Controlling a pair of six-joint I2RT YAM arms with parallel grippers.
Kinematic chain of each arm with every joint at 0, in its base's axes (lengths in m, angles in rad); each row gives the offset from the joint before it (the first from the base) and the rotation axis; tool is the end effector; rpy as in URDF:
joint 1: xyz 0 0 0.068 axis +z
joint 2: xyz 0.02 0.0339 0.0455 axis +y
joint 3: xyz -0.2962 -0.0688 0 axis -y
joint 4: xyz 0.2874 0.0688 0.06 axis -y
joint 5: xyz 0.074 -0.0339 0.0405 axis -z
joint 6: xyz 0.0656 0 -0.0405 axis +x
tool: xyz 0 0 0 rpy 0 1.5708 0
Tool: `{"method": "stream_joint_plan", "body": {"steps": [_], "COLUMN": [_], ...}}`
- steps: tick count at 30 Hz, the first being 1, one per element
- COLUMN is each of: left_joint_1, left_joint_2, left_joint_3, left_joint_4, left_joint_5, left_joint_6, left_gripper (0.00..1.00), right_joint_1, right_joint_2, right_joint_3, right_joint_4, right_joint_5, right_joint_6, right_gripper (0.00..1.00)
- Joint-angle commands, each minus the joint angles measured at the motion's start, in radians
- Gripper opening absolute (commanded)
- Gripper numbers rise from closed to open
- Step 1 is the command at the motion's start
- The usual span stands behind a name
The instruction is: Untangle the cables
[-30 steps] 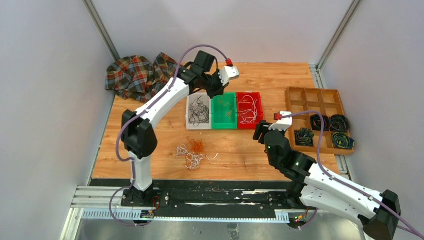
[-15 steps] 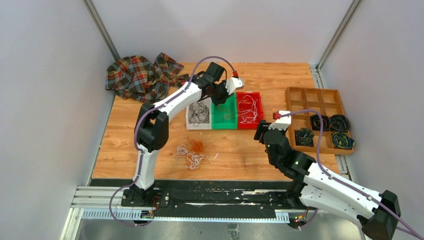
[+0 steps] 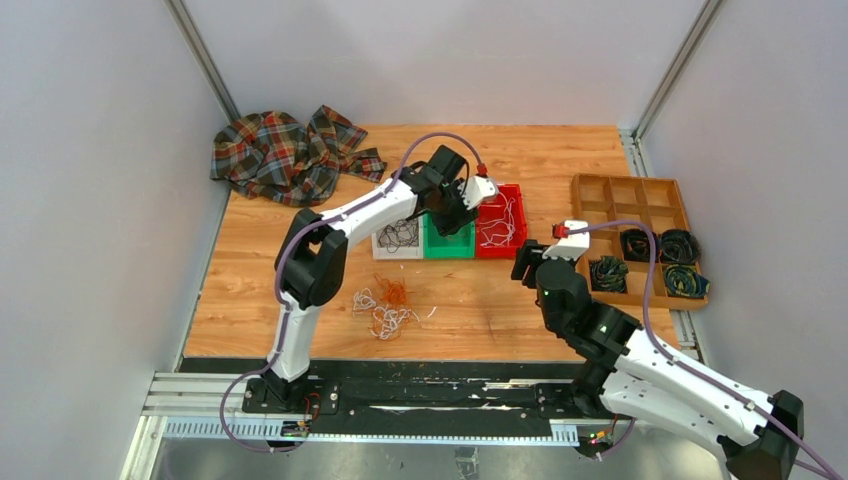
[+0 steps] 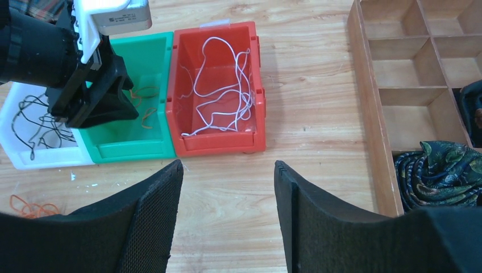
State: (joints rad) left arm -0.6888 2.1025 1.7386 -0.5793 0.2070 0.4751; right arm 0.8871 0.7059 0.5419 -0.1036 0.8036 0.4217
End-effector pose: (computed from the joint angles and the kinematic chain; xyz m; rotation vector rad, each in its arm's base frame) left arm 0.4093 -0.3544 0.2107 1.4549 2.0568 -0.3472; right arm 0.1650 0.1277 0.2863 0.1419 1.7545 0.2129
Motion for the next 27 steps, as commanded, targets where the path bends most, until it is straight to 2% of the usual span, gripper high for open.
{"method": "stream_joint_plan", "body": {"steps": [1,4,5,8,16,22,27], "left_joint_1": [0.008,0.011,0.011,0.012,0.057,0.205,0.229], "left_joint_2": [-0.086,-0.16,-0.191,-0.3,-0.614,-0.79,-0.843], "left_joint_3": [0.083,0.122,0.123,0.084,-0.195,-0.429,-0.623], "left_joint_4": [-0.124,-0.26,-0.297,-0.378,-0.492,-0.492,-0.44], "left_joint_5": [-0.021,0.058,0.073,0.099,0.133,0.214,0.143], "left_joint_6": [0.034,0.077,0.09,0.125,0.204,0.21,0.262], "left_gripper": [0.65,0.94,0.99,0.98,0.98,1.0,0.92], "right_joint_1": [-0.013,-0.014,-0.014,-0.014,-0.014,-0.011,0.027], "right_joint_2": [-0.023,-0.01,-0.005,0.014,0.076,0.181,0.346], "right_joint_3": [0.044,0.053,0.056,0.06,0.076,0.057,0.144], "right_joint_4": [-0.023,-0.03,-0.031,-0.027,-0.005,0.109,0.051], "right_joint_5": [0.0,-0.008,-0.01,-0.024,-0.097,-0.289,-0.339], "right_joint_6": [-0.018,-0.024,-0.025,-0.03,-0.031,-0.007,0.041], "right_gripper": [0.6,0.62,0.63,0.66,0.67,0.66,0.64]}}
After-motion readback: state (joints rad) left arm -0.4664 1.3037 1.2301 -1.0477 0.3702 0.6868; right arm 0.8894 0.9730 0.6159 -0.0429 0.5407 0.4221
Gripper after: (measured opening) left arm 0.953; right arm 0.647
